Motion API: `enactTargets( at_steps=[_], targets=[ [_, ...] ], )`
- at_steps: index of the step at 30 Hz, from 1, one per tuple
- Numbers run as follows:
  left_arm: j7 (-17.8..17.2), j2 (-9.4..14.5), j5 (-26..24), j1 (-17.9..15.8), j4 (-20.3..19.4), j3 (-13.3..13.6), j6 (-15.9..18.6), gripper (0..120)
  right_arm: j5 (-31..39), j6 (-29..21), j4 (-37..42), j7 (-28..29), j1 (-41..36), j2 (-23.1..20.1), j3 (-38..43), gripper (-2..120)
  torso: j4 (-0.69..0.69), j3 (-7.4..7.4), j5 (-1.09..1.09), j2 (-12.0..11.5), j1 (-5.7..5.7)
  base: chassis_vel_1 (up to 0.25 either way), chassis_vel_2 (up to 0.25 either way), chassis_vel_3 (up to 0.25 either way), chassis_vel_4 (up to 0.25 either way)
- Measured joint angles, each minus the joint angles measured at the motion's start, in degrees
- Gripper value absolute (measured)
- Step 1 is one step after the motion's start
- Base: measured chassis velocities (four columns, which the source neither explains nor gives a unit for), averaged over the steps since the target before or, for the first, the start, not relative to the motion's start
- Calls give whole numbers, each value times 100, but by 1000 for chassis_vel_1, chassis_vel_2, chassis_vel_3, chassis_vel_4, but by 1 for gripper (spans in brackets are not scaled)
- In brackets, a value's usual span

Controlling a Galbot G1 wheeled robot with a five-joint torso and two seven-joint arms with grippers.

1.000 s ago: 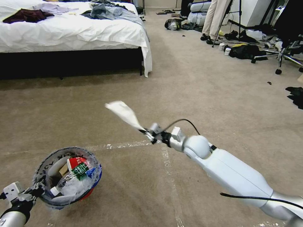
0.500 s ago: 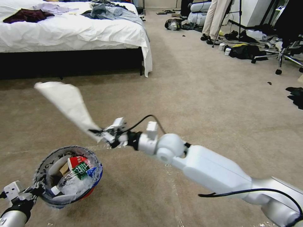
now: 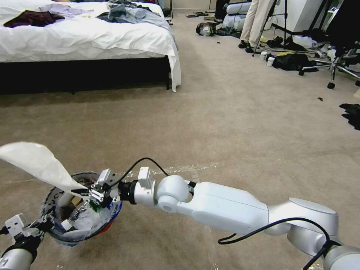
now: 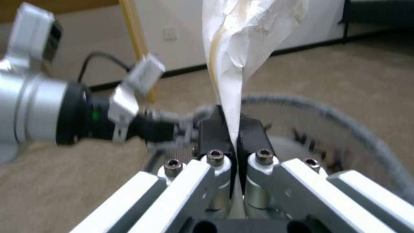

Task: Pick up the trash bin and place the garbage on the floor into it.

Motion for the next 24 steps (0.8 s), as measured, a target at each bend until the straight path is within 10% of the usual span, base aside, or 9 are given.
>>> enactTargets(
  at_steps=[24],
  targets=[
    [6, -20, -22, 53, -48, -3, 1, 1, -300, 89, -587, 97, -238, 180, -264, 0, 0, 0, 1, 0, 0, 0, 0, 0, 0]
  ],
)
